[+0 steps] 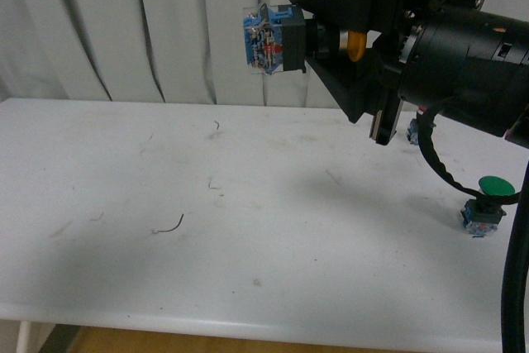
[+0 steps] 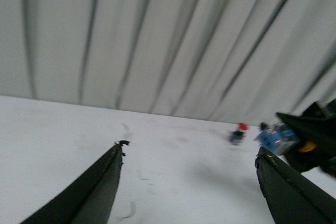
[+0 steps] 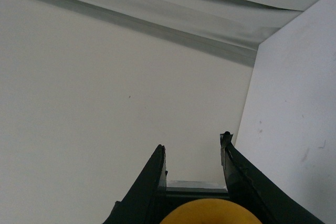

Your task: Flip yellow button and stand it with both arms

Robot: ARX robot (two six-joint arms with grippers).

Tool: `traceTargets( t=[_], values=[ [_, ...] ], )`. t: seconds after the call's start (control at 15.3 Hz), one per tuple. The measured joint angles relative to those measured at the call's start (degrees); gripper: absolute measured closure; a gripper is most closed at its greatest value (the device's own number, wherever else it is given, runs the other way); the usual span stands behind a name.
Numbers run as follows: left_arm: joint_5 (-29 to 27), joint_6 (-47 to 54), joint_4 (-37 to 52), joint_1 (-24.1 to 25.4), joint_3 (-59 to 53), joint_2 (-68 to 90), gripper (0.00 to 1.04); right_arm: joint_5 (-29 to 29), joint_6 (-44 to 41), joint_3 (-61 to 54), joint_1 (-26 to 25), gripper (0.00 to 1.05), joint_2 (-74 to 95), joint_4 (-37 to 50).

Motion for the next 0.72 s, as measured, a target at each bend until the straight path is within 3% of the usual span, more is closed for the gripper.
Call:
traceTargets(
  t=[0.13, 0.39, 0.46, 0.72],
  values=[
    [-17.86, 11.89, -7.21, -5.6, -3.98, -8.83, 0.5, 0.33, -0.5, 0.0, -0.66, 0.73, -0.79, 0.02],
    [-21.09, 16.52, -7.63, -5.79, -8.74, -13.18, 0.96, 2.03, -0.76, 0.04, -1.03, 0.73, -1.29, -0.04],
    [-21.09, 16.57, -7.74, -5.79, -9.42, -14.43, 1.03, 2.03, -0.92, 0.04, -1.22, 0.73, -1.46, -0.07],
    [-21.11, 16.74, -9.75, -5.79, -12.44, -18.64, 1.03, 1.84, -1.57, 0.04, -1.38, 0.73, -1.95, 0.09]
  ],
)
